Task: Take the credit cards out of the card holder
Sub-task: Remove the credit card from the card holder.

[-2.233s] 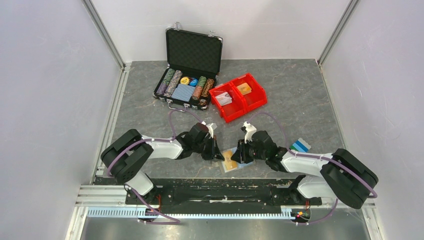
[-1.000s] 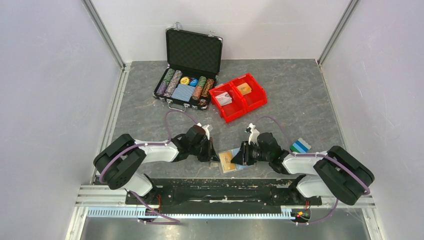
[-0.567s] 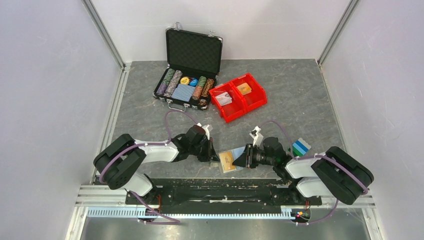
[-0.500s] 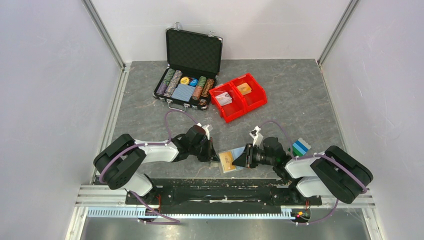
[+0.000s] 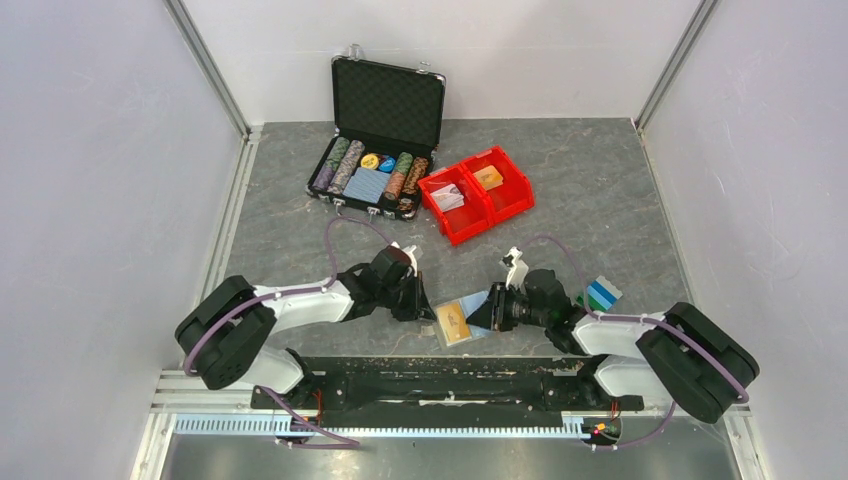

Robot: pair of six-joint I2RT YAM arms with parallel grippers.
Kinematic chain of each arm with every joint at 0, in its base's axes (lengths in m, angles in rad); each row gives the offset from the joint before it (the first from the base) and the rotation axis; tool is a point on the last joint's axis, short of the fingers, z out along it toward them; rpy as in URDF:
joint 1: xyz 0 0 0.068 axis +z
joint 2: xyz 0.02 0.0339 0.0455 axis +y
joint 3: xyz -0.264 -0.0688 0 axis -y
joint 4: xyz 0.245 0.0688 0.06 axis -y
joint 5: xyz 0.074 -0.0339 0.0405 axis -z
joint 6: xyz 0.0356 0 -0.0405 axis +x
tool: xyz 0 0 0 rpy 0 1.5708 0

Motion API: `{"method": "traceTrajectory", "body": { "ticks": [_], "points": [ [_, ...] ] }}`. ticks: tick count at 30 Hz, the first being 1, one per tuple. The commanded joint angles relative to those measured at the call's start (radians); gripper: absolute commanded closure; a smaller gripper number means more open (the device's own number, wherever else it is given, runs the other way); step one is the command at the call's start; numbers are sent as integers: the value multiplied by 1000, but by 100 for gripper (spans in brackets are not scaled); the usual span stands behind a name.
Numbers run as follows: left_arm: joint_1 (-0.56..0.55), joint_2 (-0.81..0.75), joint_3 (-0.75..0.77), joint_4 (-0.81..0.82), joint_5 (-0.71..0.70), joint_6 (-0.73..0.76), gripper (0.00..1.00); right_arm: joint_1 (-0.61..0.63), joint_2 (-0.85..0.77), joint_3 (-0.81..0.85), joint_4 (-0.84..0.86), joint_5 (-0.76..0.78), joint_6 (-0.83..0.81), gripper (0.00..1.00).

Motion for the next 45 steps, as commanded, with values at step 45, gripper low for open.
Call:
{"method": "traceTrajectory", "body": {
  "ticks": [45],
  "points": [
    [-7, 122, -16, 101, 12, 30, 98, -3, 167, 23, 186, -103, 32, 78]
  ]
}}
